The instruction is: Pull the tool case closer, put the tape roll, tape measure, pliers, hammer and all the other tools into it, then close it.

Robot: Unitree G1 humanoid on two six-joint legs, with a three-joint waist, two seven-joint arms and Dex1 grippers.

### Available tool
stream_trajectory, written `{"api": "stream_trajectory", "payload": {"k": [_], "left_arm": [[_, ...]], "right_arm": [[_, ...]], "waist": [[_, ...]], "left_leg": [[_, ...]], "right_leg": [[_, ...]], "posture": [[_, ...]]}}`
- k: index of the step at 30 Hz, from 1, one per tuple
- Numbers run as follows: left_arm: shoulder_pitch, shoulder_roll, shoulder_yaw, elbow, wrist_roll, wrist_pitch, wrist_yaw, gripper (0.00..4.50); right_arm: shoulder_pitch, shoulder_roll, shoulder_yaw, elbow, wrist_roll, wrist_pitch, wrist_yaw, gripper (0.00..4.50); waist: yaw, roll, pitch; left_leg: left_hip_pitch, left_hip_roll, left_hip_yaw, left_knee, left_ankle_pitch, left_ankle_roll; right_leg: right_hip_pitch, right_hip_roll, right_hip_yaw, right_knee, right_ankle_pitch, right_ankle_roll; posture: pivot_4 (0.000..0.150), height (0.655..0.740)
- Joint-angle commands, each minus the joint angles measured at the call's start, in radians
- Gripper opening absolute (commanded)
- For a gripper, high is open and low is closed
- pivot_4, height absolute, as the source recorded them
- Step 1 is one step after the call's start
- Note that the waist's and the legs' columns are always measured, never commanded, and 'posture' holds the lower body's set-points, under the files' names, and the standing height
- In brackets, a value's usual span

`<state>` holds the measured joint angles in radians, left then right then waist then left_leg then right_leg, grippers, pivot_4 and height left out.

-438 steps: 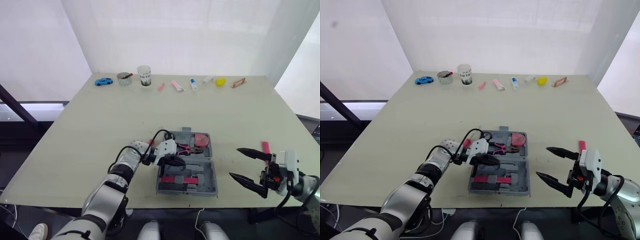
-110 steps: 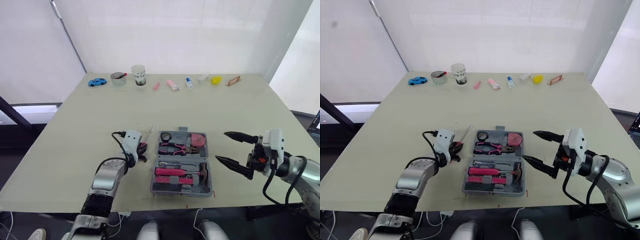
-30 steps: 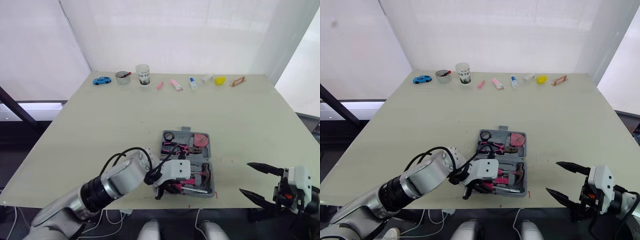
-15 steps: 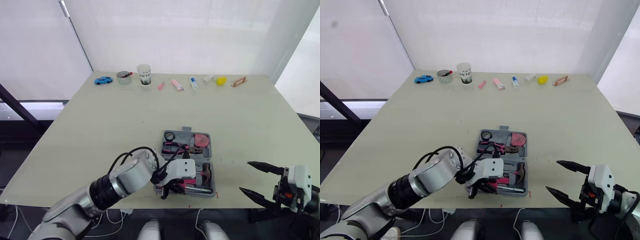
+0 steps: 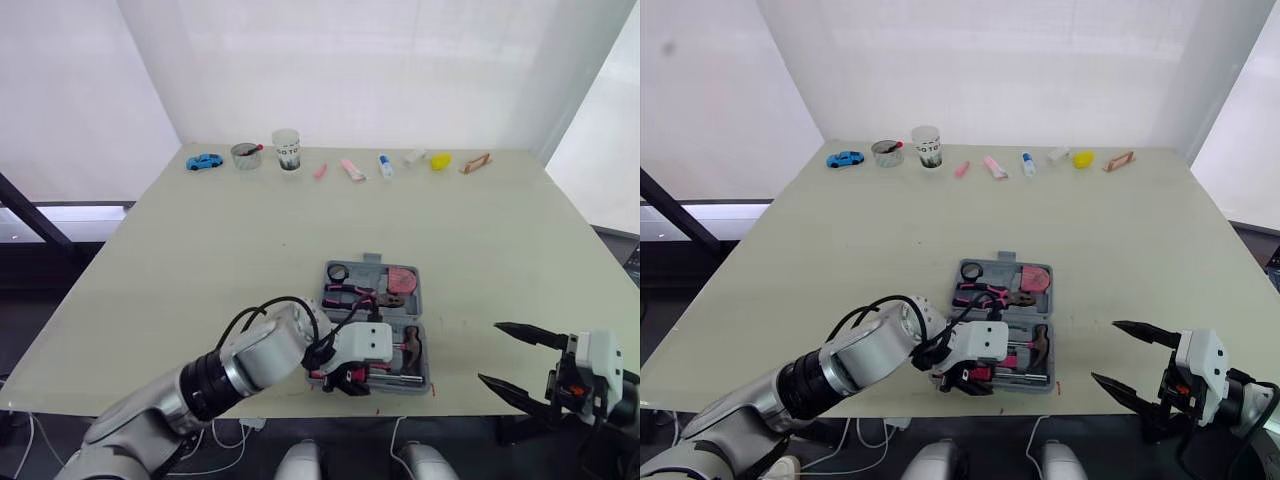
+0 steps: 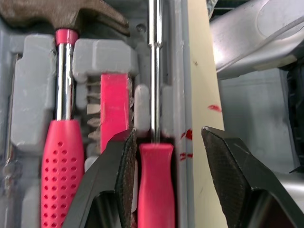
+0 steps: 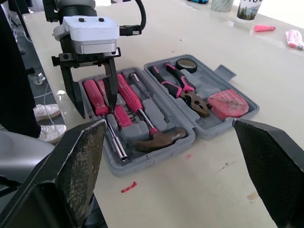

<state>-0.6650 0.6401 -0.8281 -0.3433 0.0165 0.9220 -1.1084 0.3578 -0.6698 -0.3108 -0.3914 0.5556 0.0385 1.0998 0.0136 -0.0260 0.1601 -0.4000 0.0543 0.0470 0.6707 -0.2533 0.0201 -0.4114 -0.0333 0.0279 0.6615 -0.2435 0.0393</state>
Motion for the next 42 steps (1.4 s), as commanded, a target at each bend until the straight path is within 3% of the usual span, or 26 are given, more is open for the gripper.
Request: {"api": "stream_trajectory", "payload": {"k": [1, 16, 28, 31, 34, 42], "left_arm": [[-0.009, 0.000, 0.022, -0.044, -0.014, -0.012, -0.009, 2.42], [0.096, 0.047, 0.261, -0.115, -0.164, -0.128, -0.010, 2.42], [0.397, -0.034, 0.577, 0.038, -0.419, -0.532, -0.105, 2.42], [0.412, -0.049, 0.594, 0.091, -0.421, -0.588, -0.116, 1.61], [0.412, -0.050, 0.585, 0.146, -0.407, -0.658, -0.158, 0.19], [0.391, -0.059, 0.511, 0.358, -0.270, -0.895, -0.224, 0.06]], "right_arm": [[-0.007, 0.000, -0.003, -0.019, 0.009, -0.009, -0.003, 4.50], [-0.023, -0.010, -0.003, -0.005, 0.015, -0.002, 0.004, 4.50], [-0.046, -0.015, 0.003, 0.025, 0.009, -0.010, 0.012, 4.50], [-0.052, -0.015, 0.004, 0.032, 0.010, -0.012, 0.013, 4.50], [-0.060, -0.014, 0.007, 0.037, 0.009, -0.013, 0.014, 4.50], [-0.060, -0.012, 0.010, 0.036, 0.009, -0.012, 0.016, 4.50]], "waist": [[0.000, 0.000, 0.000], [-0.001, 0.000, 0.000], [-0.001, 0.001, 0.000], [0.003, 0.001, 0.000], [0.000, 0.001, -0.001], [0.000, 0.001, -0.001]], "left_leg": [[0.000, 0.000, 0.000, 0.000, 0.000, 0.000], [0.000, 0.000, 0.000, 0.000, 0.000, 0.000], [0.001, 0.001, 0.001, 0.000, 0.000, 0.000], [0.001, 0.001, 0.001, 0.000, 0.000, 0.000], [0.001, 0.001, 0.002, 0.001, 0.000, 0.000], [0.001, 0.001, 0.001, 0.000, 0.000, 0.000]], "right_leg": [[0.000, 0.000, 0.000, 0.000, 0.000, 0.000], [0.000, 0.000, 0.000, 0.000, 0.000, 0.000], [0.000, 0.000, 0.000, 0.000, 0.000, -0.001], [0.000, 0.000, 0.000, 0.000, 0.000, 0.000], [0.001, -0.001, 0.000, 0.000, 0.000, 0.000], [0.001, 0.000, 0.000, 0.000, 0.001, -0.002]], "posture": [[0.150, 0.7400], [0.150, 0.7400], [0.150, 0.7400], [0.150, 0.7400], [0.150, 0.7400], [0.150, 0.7400]]}}
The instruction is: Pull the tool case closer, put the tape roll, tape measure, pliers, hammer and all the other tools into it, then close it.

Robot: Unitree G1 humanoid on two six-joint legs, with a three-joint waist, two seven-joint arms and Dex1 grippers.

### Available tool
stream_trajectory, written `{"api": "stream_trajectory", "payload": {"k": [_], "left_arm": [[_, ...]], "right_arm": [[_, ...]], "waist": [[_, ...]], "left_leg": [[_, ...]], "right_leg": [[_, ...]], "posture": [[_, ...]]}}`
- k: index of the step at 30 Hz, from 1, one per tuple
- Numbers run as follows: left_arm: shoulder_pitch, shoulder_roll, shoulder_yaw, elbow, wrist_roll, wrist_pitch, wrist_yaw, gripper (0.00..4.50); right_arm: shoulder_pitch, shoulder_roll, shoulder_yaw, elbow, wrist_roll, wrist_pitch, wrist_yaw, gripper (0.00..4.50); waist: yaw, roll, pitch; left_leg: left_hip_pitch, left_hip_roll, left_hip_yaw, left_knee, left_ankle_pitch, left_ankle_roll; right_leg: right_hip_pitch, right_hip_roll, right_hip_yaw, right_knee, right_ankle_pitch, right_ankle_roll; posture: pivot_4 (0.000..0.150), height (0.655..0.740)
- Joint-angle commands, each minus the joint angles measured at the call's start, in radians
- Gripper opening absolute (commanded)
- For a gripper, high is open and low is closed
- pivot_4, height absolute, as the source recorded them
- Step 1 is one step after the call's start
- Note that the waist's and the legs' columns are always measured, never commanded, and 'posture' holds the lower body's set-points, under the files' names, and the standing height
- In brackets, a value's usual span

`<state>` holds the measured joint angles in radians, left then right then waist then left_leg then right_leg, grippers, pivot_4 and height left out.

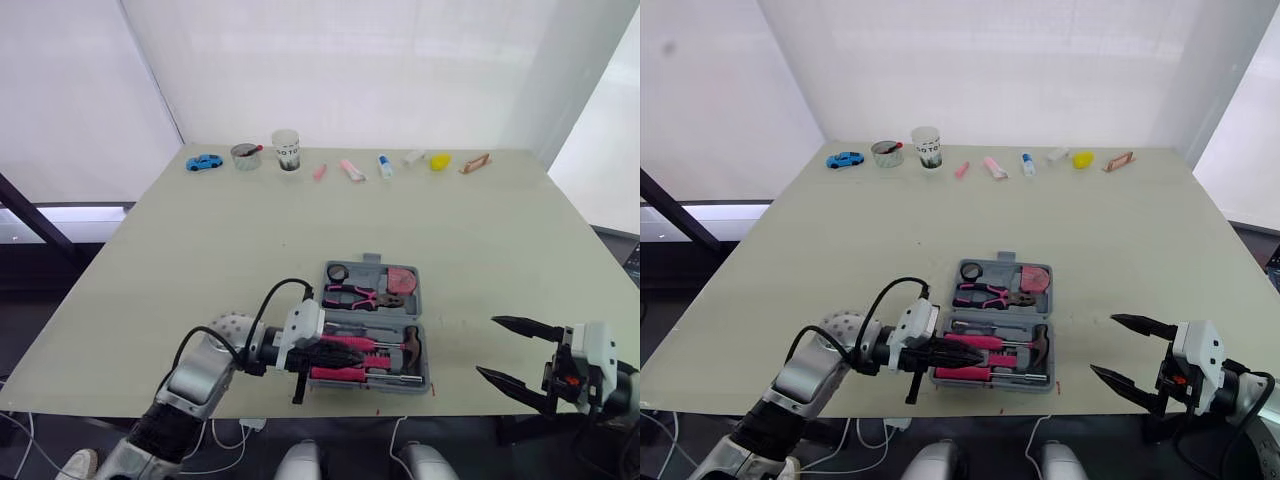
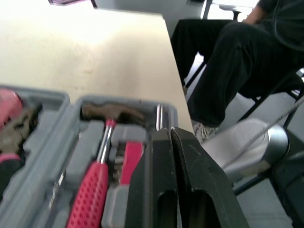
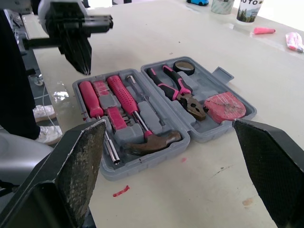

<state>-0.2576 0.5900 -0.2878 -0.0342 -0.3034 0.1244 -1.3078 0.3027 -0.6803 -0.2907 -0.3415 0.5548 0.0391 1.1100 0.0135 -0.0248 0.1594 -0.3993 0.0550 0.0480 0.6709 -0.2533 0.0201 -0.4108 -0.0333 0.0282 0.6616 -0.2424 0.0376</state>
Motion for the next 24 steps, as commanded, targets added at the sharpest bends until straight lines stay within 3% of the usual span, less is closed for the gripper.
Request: {"api": "stream_trajectory", "payload": {"k": [1, 9, 14, 18, 24], "left_arm": [[-0.019, -0.013, -0.040, 0.079, 0.067, -0.125, -0.032, 0.06], [-0.063, -0.048, -0.103, 0.311, 0.208, -0.281, -0.017, 0.06], [-0.062, -0.056, -0.092, 0.320, 0.189, -0.230, -0.009, 0.06], [-0.046, -0.049, -0.052, 0.261, 0.129, -0.206, -0.028, 0.06], [-0.003, -0.003, 0.085, 0.102, -0.060, 0.003, -0.015, 0.06]], "right_arm": [[-0.005, -0.002, -0.010, -0.013, 0.010, -0.013, 0.005, 4.50], [0.014, 0.004, -0.010, -0.027, 0.007, -0.017, 0.000, 4.50], [0.033, 0.007, -0.010, -0.049, 0.010, -0.012, -0.009, 4.50], [0.043, 0.012, -0.011, -0.058, 0.012, -0.008, -0.019, 4.50], [0.034, 0.043, -0.036, -0.025, 0.017, -0.010, -0.066, 4.50]], "waist": [[0.000, 0.000, 0.000], [0.001, 0.000, 0.000], [0.000, 0.002, -0.002], [-0.002, 0.003, -0.002], [-0.002, 0.002, -0.002]], "left_leg": [[0.000, 0.000, 0.000, 0.000, 0.000, 0.000], [0.000, 0.000, 0.000, 0.000, 0.000, 0.000], [0.001, 0.000, 0.000, 0.000, 0.000, 0.000], [0.001, 0.000, 0.000, 0.000, 0.000, 0.000], [0.000, 0.001, 0.000, 0.000, 0.000, 0.000]], "right_leg": [[0.000, 0.000, 0.000, 0.000, 0.000, 0.000], [0.000, 0.000, 0.000, 0.000, 0.000, 0.000], [0.000, 0.000, 0.000, 0.000, 0.000, 0.000], [0.000, 0.000, 0.000, 0.000, -0.001, 0.001], [0.000, 0.000, 0.000, 0.000, 0.000, 0.001]], "posture": [[0.150, 0.7400], [0.150, 0.7400], [0.150, 0.7400], [0.150, 0.7400], [0.150, 0.7400]]}}
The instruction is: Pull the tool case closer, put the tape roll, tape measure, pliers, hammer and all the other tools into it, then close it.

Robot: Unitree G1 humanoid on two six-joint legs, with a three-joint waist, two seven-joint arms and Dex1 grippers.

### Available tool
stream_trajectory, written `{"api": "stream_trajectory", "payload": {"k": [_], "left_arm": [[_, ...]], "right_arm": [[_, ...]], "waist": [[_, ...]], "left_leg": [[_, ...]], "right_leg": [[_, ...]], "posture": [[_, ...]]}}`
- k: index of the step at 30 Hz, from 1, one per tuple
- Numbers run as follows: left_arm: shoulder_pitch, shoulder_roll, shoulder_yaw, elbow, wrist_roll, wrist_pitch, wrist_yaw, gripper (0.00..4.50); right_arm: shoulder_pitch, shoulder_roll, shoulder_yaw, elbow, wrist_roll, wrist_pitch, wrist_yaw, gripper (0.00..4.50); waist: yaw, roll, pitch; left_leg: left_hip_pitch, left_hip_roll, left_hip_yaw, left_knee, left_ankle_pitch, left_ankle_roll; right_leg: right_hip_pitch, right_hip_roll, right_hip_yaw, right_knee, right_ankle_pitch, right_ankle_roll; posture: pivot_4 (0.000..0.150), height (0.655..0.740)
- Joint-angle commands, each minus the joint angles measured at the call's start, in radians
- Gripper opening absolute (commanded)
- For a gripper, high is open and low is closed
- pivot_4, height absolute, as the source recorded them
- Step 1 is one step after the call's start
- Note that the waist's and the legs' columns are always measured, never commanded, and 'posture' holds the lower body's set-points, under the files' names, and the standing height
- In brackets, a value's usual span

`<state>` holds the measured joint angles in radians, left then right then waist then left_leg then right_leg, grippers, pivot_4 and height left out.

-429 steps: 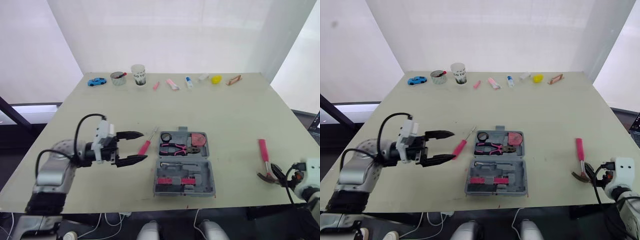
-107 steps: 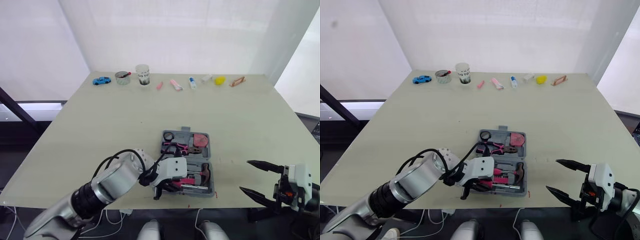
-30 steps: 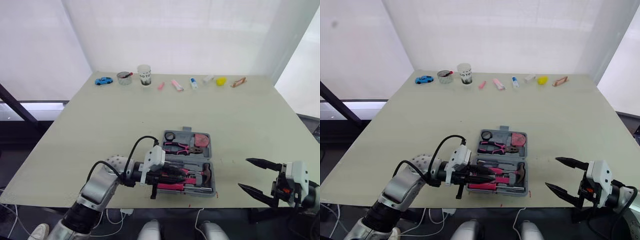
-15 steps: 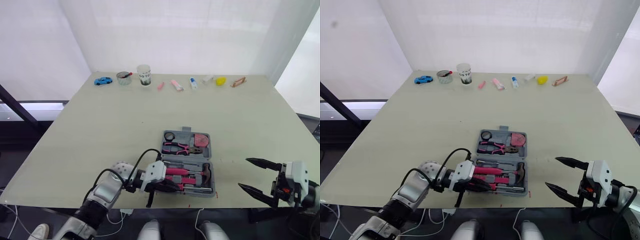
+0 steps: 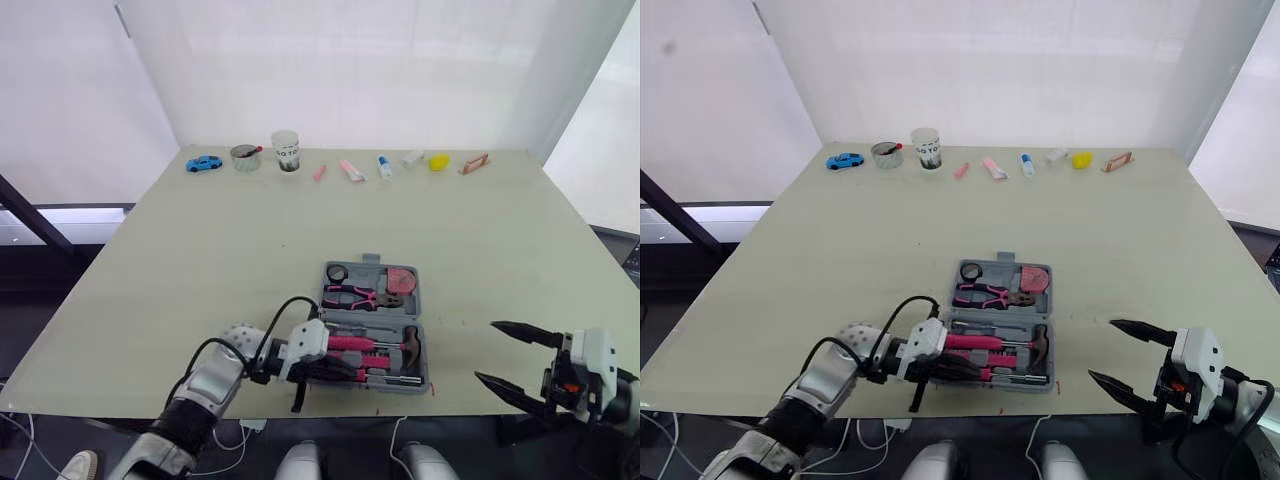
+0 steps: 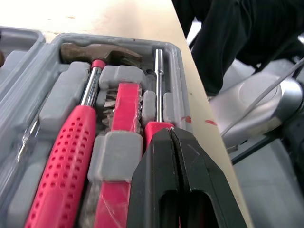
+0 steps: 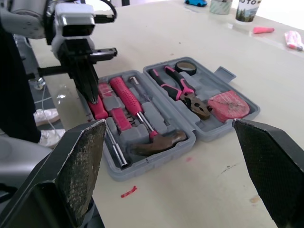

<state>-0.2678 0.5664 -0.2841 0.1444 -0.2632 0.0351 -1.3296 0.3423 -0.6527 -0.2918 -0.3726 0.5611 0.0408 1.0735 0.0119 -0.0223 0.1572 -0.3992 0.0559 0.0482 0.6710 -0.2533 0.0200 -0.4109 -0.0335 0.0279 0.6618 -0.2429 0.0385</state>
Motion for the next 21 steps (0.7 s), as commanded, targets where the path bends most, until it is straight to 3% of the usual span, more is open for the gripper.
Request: {"api": "stream_trajectory", "payload": {"k": [1, 7, 11, 17, 18, 21], "left_arm": [[0.022, 0.030, 0.122, -0.096, -0.136, 0.126, 0.022, 0.06], [0.118, 0.076, 0.310, -0.137, -0.203, 0.195, 0.134, 0.06], [0.214, 0.111, 0.454, -0.118, -0.216, 0.210, 0.220, 1.26], [0.327, 0.152, 0.598, -0.080, -0.220, 0.183, 0.254, 4.14], [0.341, 0.154, 0.613, -0.081, -0.221, 0.179, 0.258, 4.44], [0.380, 0.154, 0.653, -0.091, -0.226, 0.171, 0.265, 4.44]], "right_arm": [[0.001, 0.023, -0.035, 0.027, -0.017, -0.034, -0.039, 4.50], [0.036, 0.073, -0.064, 0.092, -0.049, -0.082, -0.092, 4.50], [0.051, 0.090, -0.098, 0.138, -0.039, -0.091, -0.111, 4.50], [0.085, 0.100, -0.139, 0.225, -0.048, -0.122, -0.108, 4.50], [0.091, 0.100, -0.145, 0.234, -0.049, -0.128, -0.106, 4.50], [0.108, 0.098, -0.153, 0.242, -0.036, -0.113, -0.099, 4.50]], "waist": [[0.000, 0.000, 0.000], [0.000, 0.000, 0.000], [-0.005, 0.000, 0.000], [0.001, 0.001, 0.000], [0.003, 0.001, 0.000], [0.002, 0.001, 0.000]], "left_leg": [[0.000, 0.000, 0.000, 0.000, 0.000, 0.000], [0.000, 0.000, 0.000, -0.001, 0.000, 0.000], [0.000, 0.001, 0.000, -0.001, 0.000, 0.000], [0.001, 0.001, 0.000, -0.001, 0.000, 0.000], [0.001, 0.001, 0.000, -0.001, 0.000, 0.000], [0.001, 0.001, 0.000, -0.001, 0.000, 0.000]], "right_leg": [[0.000, 0.000, 0.000, 0.000, 0.000, 0.000], [0.000, 0.000, 0.000, 0.000, 0.000, 0.000], [0.000, 0.000, 0.000, 0.000, 0.000, 0.000], [-0.001, -0.002, 0.000, 0.000, -0.001, 0.001], [-0.001, -0.002, 0.000, 0.000, -0.001, 0.001], [-0.002, -0.003, 0.000, -0.001, -0.001, 0.001]], "posture": [[0.150, 0.7400], [0.150, 0.7400], [0.150, 0.7400], [0.150, 0.7400], [0.150, 0.7400], [0.150, 0.7400]]}}
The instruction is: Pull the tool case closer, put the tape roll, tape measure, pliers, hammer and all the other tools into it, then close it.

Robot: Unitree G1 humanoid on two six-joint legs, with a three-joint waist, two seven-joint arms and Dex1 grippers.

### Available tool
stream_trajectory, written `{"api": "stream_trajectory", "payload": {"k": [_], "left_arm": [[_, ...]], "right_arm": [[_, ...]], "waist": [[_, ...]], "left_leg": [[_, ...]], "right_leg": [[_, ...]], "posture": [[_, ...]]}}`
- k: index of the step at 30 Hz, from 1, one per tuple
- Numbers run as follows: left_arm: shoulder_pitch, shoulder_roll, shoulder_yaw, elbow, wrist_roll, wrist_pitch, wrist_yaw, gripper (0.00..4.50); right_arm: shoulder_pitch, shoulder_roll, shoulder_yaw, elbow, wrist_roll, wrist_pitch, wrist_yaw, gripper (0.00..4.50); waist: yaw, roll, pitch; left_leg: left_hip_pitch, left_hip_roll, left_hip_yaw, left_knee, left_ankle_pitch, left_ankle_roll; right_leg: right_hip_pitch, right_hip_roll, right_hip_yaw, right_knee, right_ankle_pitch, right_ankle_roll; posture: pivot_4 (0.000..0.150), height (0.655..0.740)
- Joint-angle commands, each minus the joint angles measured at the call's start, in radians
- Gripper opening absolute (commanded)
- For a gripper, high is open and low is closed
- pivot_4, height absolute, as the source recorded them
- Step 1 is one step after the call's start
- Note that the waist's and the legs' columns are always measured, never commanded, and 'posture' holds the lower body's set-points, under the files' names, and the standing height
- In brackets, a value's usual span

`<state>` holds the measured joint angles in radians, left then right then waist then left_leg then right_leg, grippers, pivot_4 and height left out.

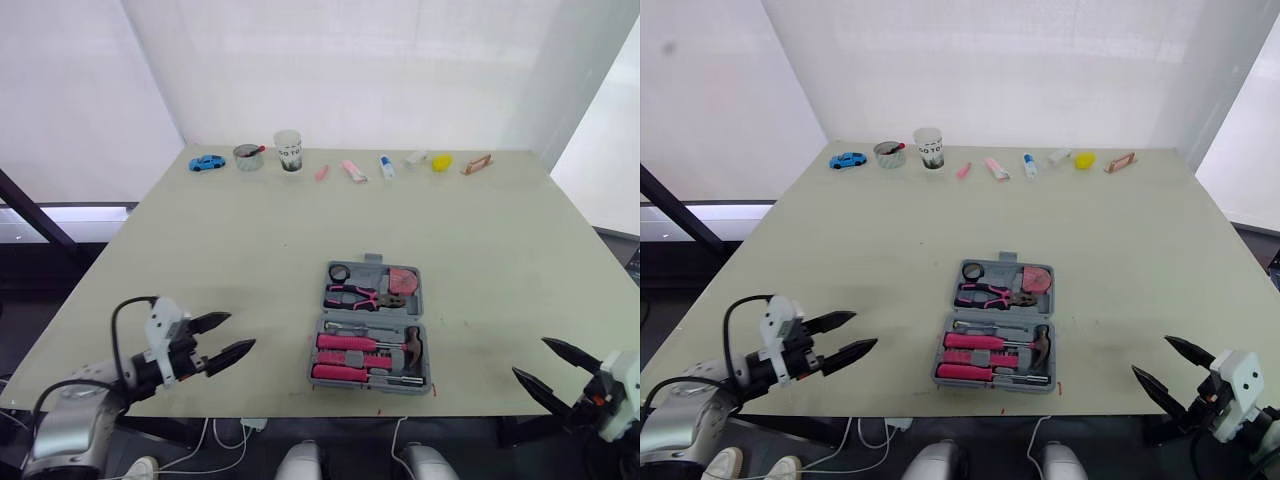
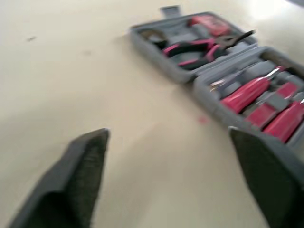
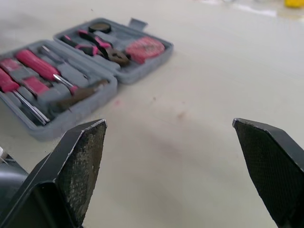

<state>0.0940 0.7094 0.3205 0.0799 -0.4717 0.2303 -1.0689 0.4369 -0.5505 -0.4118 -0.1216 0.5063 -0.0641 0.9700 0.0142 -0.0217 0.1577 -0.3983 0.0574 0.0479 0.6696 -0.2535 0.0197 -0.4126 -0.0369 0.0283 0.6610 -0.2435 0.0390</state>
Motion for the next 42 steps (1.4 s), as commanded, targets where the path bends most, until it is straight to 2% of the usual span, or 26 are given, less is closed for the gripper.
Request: {"api": "stream_trajectory", "payload": {"k": [1, 11, 17, 19, 20, 22, 24, 25, 26, 27, 28, 30, 35, 42], "left_arm": [[0.025, 0.012, 0.054, -0.032, -0.020, -0.021, 0.003, 4.44], [0.038, -0.005, 0.018, -0.062, -0.003, -0.006, 0.010, 4.44], [-0.060, -0.037, -0.099, 0.005, 0.101, -0.088, 0.035, 4.44], [-0.154, -0.055, -0.161, 0.074, 0.121, -0.090, 0.007, 4.50], [-0.205, -0.065, -0.190, 0.120, 0.136, -0.097, -0.009, 4.23], [-0.280, -0.076, -0.232, 0.206, 0.165, -0.126, -0.033, 3.78], [-0.328, -0.085, -0.260, 0.280, 0.189, -0.164, -0.055, 2.93], [-0.353, -0.091, -0.274, 0.322, 0.202, -0.186, -0.066, 2.19], [-0.369, -0.095, -0.283, 0.352, 0.209, -0.201, -0.074, 1.90], [-0.393, -0.101, -0.299, 0.392, 0.221, -0.220, -0.086, 1.28], [-0.416, -0.107, -0.313, 0.431, 0.232, -0.239, -0.098, 0.67], [-0.464, -0.119, -0.333, 0.505, 0.252, -0.269, -0.119, 0.05], [-0.578, -0.144, -0.372, 0.694, 0.308, -0.338, -0.160, 0.05], [-0.669, -0.177, -0.388, 0.855, 0.360, -0.404, -0.190, 0.05]], "right_arm": [[0.021, -0.008, -0.030, -0.013, 0.033, 0.014, 0.011, 4.50], [-0.029, -0.014, -0.006, -0.002, 0.007, 0.034, -0.018, 4.50], [-0.156, -0.028, 0.089, 0.007, -0.053, 0.065, -0.027, 4.50], [-0.225, -0.032, 0.161, 0.027, -0.096, 0.097, -0.033, 3.97], [-0.274, -0.030, 0.197, 0.054, -0.128, 0.106, -0.048, 3.40], [-0.356, -0.022, 0.247, 0.096, -0.166, 0.134, -0.077, 3.03], [-0.415, -0.016, 0.281, 0.133, -0.195, 0.153, -0.095, 2.12], [-0.443, -0.015, 0.307, 0.153, -0.211, 0.162, -0.093, 1.36], [-0.461, -0.016, 0.324, 0.166, -0.222, 0.167, -0.091, 1.09], [-0.487, -0.014, 0.351, 0.183, -0.241, 0.169, -0.089, 0.45], [-0.512, -0.009, 0.374, 0.199, -0.258, 0.171, -0.089, 0.00], [-0.559, -0.003, 0.414, 0.232, -0.289, 0.176, -0.089, 0.00], [-0.665, 0.000, 0.515, 0.335, -0.385, 0.176, -0.083, 0.00], [-0.719, 0.028, 0.578, 0.402, -0.434, 0.149, -0.078, 0.00]], "waist": [[-0.001, 0.000, 0.000], [-0.003, 0.000, 0.000], [-0.002, 0.000, 0.000], [-0.001, 0.000, 0.000], [-0.001, 0.000, 0.000], [-0.002, 0.000, 0.000], [-0.005, -0.001, 0.000], [-0.006, -0.001, 0.000], [-0.007, -0.001, 0.000], [-0.007, -0.001, 0.000], [-0.007, -0.001, 0.000], [-0.007, -0.001, 0.000], [-0.006, -0.001, 0.000], [-0.006, -0.001, 0.000]], "left_leg": [[0.000, 0.000, 0.000, 0.000, 0.000, 0.000], [0.000, 0.001, 0.000, 0.000, 0.000, 0.000], [0.000, -0.001, 0.001, 0.000, 0.000, 0.000], [0.000, -0.001, 0.002, 0.000, 0.000, 0.000], [-0.001, -0.001, 0.003, 0.000, 0.000, 0.000], [-0.001, -0.001, 0.002, -0.001, 0.000, 0.000], [-0.001, -0.002, 0.002, 0.000, 0.000, 0.000], [-0.001, -0.002, 0.002, 0.000, 0.000, 0.000], [-0.001, -0.002, 0.002, 0.000, 0.000, 0.000], [-0.001, -0.002, 0.002, 0.000, 0.000, 0.000], [-0.002, -0.002, 0.002, 0.000, 0.000, 0.000], [-0.002, -0.002, 0.002, -0.001, 0.000, 0.000], [-0.003, -0.002, 0.001, 0.000, 0.000, 0.000], [-0.003, -0.002, 0.001, 0.000, 0.000, 0.000]], "right_leg": [[0.000, 0.000, 0.000, 0.000, 0.000, 0.000], [-0.001, -0.001, 0.001, 0.000, 0.000, 0.000], [-0.001, 0.000, 0.001, 0.000, 0.001, -0.001], [-0.001, 0.000, 0.000, 0.000, 0.002, -0.002], [0.000, 0.002, -0.001, 0.000, 0.002, -0.004], [0.000, 0.002, -0.001, 0.000, 0.002, -0.004], [-0.001, 0.003, -0.001, 0.000, 0.003, -0.004], [0.000, 0.003, 0.000, 0.000, 0.003, -0.004], [0.000, 0.003, 0.000, 0.000, 0.003, -0.004], [0.000, 0.003, 0.000, 0.000, 0.003, -0.004], [0.000, 0.003, 0.000, 0.000, 0.003, -0.004], [-0.001, 0.004, -0.001, 0.000, 0.003, -0.003], [-0.001, 0.004, -0.001, 0.000, 0.005, 0.000], [-0.001, 0.004, -0.002, 0.000, 0.005, 0.000]], "posture": [[0.150, 0.7400], [0.150, 0.7400], [0.150, 0.7400], [0.150, 0.7400], [0.150, 0.7400], [0.150, 0.7400], [0.150, 0.7400], [0.150, 0.7400], [0.150, 0.7400], [0.150, 0.7400], [0.150, 0.7400], [0.150, 0.7400], [0.150, 0.7400], [0.150, 0.7400]]}}
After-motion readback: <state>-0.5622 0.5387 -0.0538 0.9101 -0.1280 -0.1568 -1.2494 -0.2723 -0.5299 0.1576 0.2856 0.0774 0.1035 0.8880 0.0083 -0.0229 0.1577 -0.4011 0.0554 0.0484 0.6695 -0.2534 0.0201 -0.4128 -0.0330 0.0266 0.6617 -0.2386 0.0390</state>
